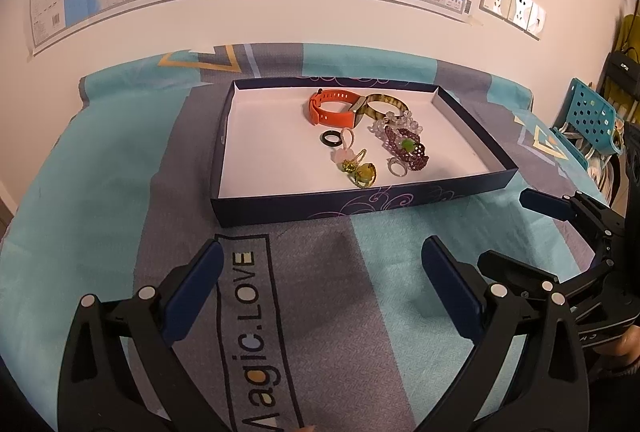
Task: Organize jewelry
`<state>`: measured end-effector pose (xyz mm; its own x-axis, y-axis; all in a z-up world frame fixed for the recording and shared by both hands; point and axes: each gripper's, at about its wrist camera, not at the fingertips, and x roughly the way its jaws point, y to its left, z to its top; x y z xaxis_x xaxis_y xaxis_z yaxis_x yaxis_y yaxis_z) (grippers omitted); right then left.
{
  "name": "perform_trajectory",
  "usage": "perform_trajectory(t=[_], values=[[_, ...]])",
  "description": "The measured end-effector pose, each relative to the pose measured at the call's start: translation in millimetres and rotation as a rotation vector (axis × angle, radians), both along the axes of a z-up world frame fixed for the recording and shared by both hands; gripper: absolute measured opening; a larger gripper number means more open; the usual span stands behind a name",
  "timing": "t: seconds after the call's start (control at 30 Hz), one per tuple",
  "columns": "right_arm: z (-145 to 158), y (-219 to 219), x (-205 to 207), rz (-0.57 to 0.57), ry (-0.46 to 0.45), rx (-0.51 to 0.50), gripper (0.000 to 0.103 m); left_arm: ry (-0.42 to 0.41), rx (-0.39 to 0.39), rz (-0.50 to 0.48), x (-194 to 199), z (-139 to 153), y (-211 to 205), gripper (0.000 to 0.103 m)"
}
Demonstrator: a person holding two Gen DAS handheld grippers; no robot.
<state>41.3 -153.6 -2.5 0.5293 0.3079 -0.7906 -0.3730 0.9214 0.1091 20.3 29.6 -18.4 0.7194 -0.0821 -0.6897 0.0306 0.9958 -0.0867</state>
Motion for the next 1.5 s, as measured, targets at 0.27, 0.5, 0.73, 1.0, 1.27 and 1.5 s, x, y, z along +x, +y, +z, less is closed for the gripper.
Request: perform_trajectory(t=[0.27, 0.5, 0.73, 1.0, 1.27, 1.5], values=[[-1.3, -0.5, 0.3, -0.005, 0.007, 0.0, 0.096, 0.0, 0.009, -0.001, -0.7, -0.9, -3.0, 0.097], [-1.2, -1.5, 0.7, -0.014, 0.009, 0.006, 0.096, 0.003, 0.008, -0.002, -0.9, -1.5, -3.8, 0.097], [-2.0, -1.4, 1.3, -0.014, 0.011, 0.008, 0.096, 0.004, 0.009, -0.004, -1.8, -2.3, -5.0, 0.097], [-2.8, -2.0, 1.0, -0.016, 0.012, 0.009, 0.096, 0.007, 0.011, -0.003, -1.7, -3.3, -6.1, 0.097], [-2.9, -2.1, 0.9, -0.017, 0.013, 0.008, 0.096, 0.008, 0.011, -0.003, -1.9, -3.4, -6.2, 0.097], [-3.2, -2.4, 0.4, -0.018, 0.015, 0.009, 0.096, 0.013, 0.01, -0.001, -1.6, -5.5, -6.2, 0.097]])
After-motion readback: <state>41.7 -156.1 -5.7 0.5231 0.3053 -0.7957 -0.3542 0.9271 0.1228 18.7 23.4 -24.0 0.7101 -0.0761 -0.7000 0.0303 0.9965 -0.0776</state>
